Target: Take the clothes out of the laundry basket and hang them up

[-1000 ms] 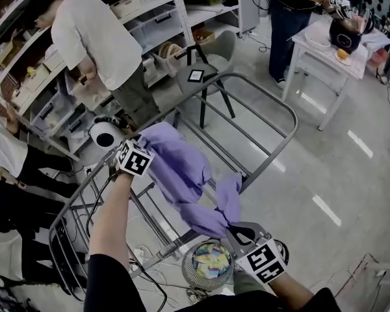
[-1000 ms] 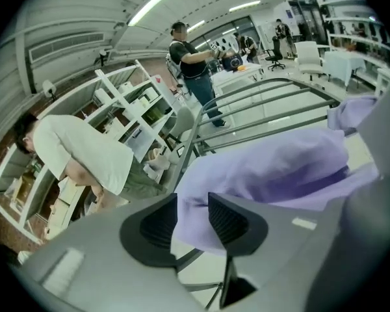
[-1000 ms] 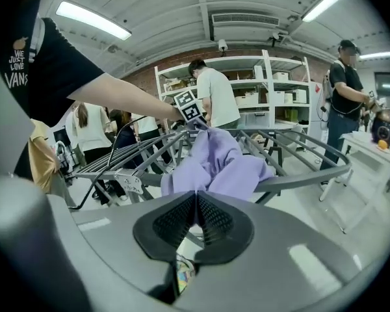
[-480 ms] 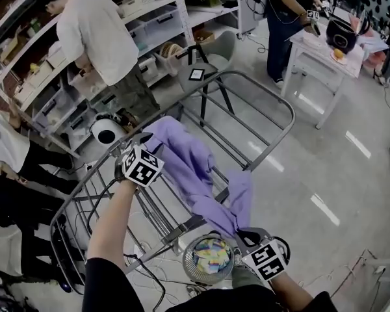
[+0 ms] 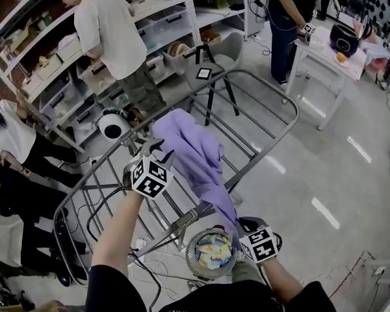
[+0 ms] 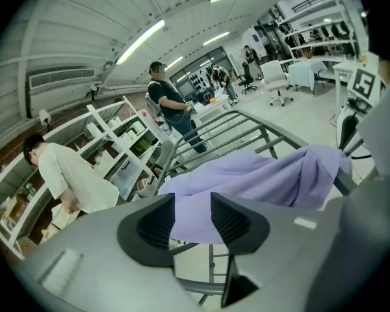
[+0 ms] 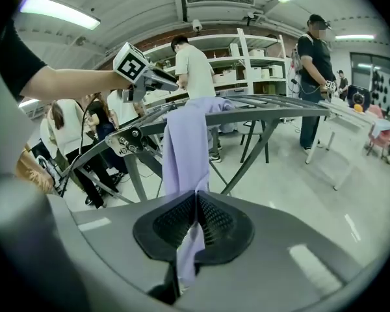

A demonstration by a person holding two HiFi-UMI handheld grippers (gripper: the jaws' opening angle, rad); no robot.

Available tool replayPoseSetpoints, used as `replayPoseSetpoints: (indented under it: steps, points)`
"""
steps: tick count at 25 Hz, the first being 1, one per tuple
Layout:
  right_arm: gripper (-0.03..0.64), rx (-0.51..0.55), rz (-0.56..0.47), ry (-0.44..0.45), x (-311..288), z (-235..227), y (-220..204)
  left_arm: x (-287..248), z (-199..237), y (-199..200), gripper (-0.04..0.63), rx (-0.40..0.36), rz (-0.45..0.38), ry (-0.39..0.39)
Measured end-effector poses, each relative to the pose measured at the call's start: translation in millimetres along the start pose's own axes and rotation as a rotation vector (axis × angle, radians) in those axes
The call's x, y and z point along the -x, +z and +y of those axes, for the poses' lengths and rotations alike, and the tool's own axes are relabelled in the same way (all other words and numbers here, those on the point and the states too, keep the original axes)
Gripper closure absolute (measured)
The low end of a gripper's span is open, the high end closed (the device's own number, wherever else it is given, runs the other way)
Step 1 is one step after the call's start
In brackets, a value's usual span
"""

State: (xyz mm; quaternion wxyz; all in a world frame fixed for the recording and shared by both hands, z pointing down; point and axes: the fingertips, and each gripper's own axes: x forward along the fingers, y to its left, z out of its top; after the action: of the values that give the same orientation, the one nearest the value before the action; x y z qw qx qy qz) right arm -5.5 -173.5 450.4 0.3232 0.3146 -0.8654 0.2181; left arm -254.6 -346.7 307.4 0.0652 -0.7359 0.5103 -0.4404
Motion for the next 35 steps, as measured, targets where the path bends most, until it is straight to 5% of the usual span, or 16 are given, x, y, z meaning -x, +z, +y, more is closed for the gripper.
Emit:
replayPoseSetpoints:
  steps: [7,11,16,35]
  points:
    - [0.597,-0.021,-0.036,-0.092,-10,0,-3,35,-28,-6,0.451,0.070,-0.057,0.007]
    - [0.528,-0.049,-0.051,-0.136,-4,0,-7,54,-37,-7,0.448,0.106,-0.096,0.023]
    - [0.492,-0.067,-0.099,-0.177,19,10,-2,86,-41,-15,0.446,0.249,-0.179,0.040]
    - [0.488,-0.070,-0.383,-0.255,117,118,29,225,-97,-54,0.447,0.250,-0.361,0.054]
